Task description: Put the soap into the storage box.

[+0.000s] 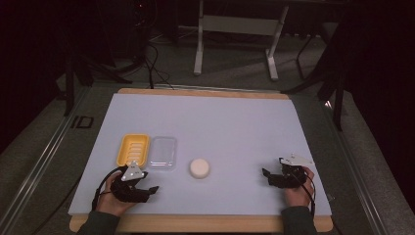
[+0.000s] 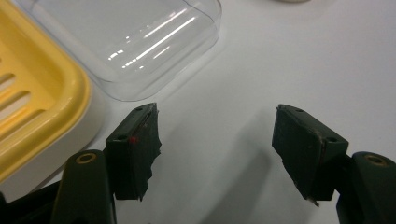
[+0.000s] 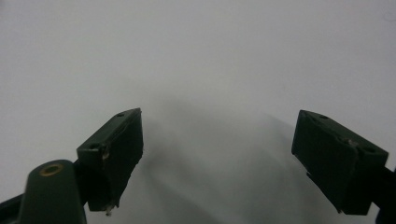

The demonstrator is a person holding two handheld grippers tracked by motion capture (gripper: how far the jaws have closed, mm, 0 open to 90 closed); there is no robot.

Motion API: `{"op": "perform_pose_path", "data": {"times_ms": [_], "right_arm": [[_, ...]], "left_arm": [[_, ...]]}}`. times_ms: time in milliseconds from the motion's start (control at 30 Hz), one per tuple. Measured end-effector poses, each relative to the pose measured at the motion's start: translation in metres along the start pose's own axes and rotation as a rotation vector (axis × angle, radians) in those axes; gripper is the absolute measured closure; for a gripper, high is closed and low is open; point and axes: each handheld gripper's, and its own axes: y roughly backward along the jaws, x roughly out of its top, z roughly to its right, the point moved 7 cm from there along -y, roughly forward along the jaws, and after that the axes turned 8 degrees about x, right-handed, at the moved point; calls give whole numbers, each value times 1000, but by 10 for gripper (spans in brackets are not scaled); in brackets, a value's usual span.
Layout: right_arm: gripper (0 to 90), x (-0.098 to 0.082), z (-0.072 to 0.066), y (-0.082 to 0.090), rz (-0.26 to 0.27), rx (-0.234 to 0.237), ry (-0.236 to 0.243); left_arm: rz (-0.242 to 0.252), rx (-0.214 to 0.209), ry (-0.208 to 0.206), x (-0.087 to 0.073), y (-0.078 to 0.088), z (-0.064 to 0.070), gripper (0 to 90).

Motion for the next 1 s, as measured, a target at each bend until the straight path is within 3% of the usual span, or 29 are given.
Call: {"op": "perform_pose_path", "data": {"times_ms": [367, 500, 600, 733, 833, 933, 1000], "right_arm": [[153, 2, -1, 8, 79, -12, 16], [156, 2, 0, 9, 91, 0, 6], [224, 2, -1, 8, 88, 14, 7], [222, 2, -2, 8, 87, 7, 19], [222, 2, -2, 8, 86, 6, 18], [223, 2, -3, 8, 84, 6, 29], [222, 2, -4, 8, 81, 11, 39]], "left_arm": [[8, 41, 22, 1, 7, -5, 290], [5, 32, 18, 3, 5, -3, 291], [1, 26, 16, 3, 5, -2, 297], [3, 15, 25, 6, 6, -2, 306], [-5, 12, 7, 7, 8, -2, 306], [20, -30, 24, 11, 13, -1, 306], [18, -26, 23, 12, 15, -3, 307]]}}
